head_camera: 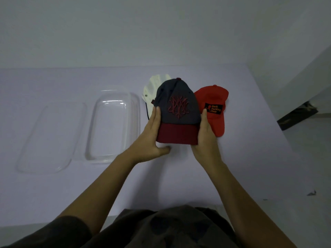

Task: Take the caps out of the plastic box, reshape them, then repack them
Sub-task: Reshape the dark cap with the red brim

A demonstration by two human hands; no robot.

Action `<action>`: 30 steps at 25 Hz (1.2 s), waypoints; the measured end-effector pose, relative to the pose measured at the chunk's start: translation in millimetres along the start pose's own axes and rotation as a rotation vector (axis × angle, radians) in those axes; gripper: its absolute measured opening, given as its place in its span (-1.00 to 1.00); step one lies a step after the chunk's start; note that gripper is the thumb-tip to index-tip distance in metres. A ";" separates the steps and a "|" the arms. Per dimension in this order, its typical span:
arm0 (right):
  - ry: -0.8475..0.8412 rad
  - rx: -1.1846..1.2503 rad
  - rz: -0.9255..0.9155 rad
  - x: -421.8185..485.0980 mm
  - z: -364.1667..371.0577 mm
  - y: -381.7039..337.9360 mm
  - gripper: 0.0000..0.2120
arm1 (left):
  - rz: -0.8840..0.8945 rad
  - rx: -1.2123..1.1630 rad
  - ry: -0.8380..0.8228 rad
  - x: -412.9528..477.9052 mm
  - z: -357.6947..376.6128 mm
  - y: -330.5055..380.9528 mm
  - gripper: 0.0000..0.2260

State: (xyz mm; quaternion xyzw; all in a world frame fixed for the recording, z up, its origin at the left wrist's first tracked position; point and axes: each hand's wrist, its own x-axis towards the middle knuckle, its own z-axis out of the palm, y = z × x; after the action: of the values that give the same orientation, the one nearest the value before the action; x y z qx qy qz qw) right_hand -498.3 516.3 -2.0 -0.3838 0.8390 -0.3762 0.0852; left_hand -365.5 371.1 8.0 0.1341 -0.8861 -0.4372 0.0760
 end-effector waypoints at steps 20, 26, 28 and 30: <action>0.188 -0.221 0.044 -24.0 27.1 -58.6 -0.76 | -0.289 -0.059 0.574 -7.9 47.0 28.1 -0.82; 0.059 -0.491 -0.014 -24.4 30.5 -3.8 -0.60 | -0.197 0.406 0.406 -15.8 49.1 -16.4 -0.92; 0.039 -0.610 0.000 -30.2 43.2 18.5 -0.56 | -0.264 0.487 0.311 -22.8 58.7 -37.1 -0.71; 0.008 -0.659 0.008 -38.3 59.2 31.1 -0.56 | -0.353 0.482 0.224 -30.2 72.6 -50.9 -0.48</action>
State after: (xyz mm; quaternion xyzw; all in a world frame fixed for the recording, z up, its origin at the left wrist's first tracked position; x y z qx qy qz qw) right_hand -464.4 523.1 -70.8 -0.3861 0.9174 -0.0856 -0.0456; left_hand -346.3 405.4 -77.0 0.3471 -0.9133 -0.2037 0.0624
